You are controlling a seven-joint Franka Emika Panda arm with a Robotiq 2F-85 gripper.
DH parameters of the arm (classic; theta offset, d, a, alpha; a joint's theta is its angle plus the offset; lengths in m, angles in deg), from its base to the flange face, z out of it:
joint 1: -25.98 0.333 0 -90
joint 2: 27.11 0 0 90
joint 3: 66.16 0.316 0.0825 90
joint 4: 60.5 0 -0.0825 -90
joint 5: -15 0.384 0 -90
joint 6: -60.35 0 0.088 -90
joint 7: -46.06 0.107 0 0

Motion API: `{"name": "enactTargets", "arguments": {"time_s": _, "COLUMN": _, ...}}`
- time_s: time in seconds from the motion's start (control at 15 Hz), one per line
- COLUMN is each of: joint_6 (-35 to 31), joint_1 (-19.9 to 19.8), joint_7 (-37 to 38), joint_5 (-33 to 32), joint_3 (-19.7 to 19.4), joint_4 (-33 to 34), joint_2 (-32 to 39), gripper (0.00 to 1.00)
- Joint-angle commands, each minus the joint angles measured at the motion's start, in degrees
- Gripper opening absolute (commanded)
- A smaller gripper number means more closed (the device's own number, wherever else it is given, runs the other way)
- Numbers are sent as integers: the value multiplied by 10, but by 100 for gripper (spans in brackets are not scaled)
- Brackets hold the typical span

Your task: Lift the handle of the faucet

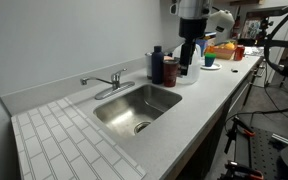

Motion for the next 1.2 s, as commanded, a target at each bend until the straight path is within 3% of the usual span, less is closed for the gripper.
{"name": "enactTargets", "arguments": {"time_s": 0.0, "joint_6": 2, "joint_1": 8, "joint_7": 3, "joint_5": -4, "joint_3": -8, "joint_4": 1, "joint_2": 1, "gripper": 100}}
{"name": "enactTargets", "arguments": {"time_s": 0.53, "joint_6": 5, "joint_1": 6, "joint_7": 20, "joint_5": -1, "joint_3": -5, "joint_4": 1, "joint_2": 0, "gripper": 100}}
{"name": "enactTargets", "arguments": {"time_s": 0.6, "joint_6": 92, "joint_1": 3, "joint_7": 8, "joint_5": -6, "joint_3": -8, "joint_4": 96, "joint_2": 0, "gripper": 100}}
{"name": "enactTargets", "arguments": {"time_s": 0.67, "joint_6": 97, "joint_1": 4, "joint_7": 11, "joint_5": -4, "joint_3": -7, "joint_4": 109, "joint_2": 6, "gripper": 100}}
{"name": "enactTargets", "arguments": {"time_s": 1.07, "joint_6": 234, "joint_1": 1, "joint_7": 11, "joint_5": 1, "joint_3": -14, "joint_4": 329, "joint_2": 59, "gripper": 100}}
{"name": "enactTargets", "arguments": {"time_s": 1.13, "joint_6": 186, "joint_1": 6, "joint_7": 10, "joint_5": -3, "joint_3": -14, "joint_4": 249, "joint_2": 17, "gripper": 100}}
